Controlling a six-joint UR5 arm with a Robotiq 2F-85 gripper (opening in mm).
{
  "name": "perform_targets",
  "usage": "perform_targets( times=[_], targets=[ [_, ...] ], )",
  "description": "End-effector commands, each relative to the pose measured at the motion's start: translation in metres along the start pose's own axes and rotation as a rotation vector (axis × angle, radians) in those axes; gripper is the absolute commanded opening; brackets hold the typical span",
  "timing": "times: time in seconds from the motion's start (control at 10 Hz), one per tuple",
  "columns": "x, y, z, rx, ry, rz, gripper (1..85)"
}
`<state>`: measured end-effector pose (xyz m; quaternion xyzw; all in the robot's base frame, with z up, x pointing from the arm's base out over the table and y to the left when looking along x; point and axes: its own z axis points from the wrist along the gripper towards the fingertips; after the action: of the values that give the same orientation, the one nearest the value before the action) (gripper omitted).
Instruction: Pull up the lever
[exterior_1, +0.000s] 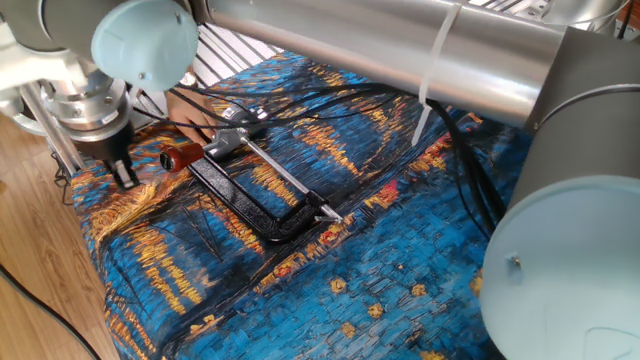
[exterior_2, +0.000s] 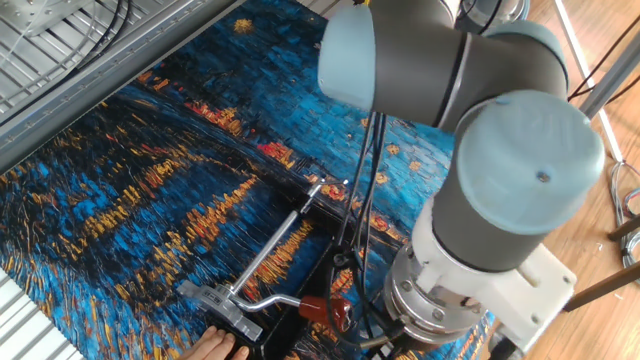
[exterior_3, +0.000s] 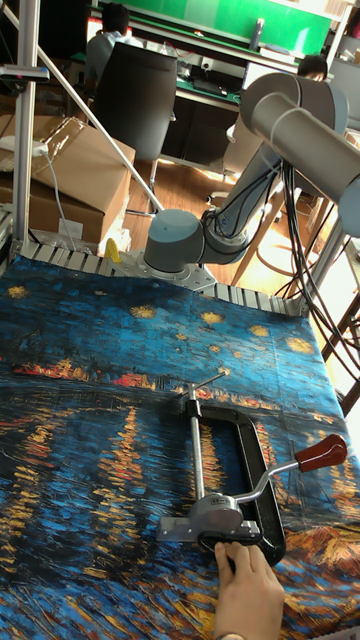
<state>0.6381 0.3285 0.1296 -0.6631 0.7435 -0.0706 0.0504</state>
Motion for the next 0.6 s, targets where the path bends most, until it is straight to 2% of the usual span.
perform_targets(
  times=[0.0,0.1,0.3,0.4,0.5],
  targets=[
    [0.014,-0.014,0.014,0.028,0.028,-0.078,6.3],
    [0.011,-0.012,0.021,0.013,0.013,-0.098,8.0],
    [0.027,-0.007,0.032,-0.006,0.079,-0.125,10.7],
    [0.030,-0.003,0.037,-0.016,0.088,-0.126,11.3],
    [0.036,0.007,0.038,-0.052,0.104,-0.128,12.3]
  ],
)
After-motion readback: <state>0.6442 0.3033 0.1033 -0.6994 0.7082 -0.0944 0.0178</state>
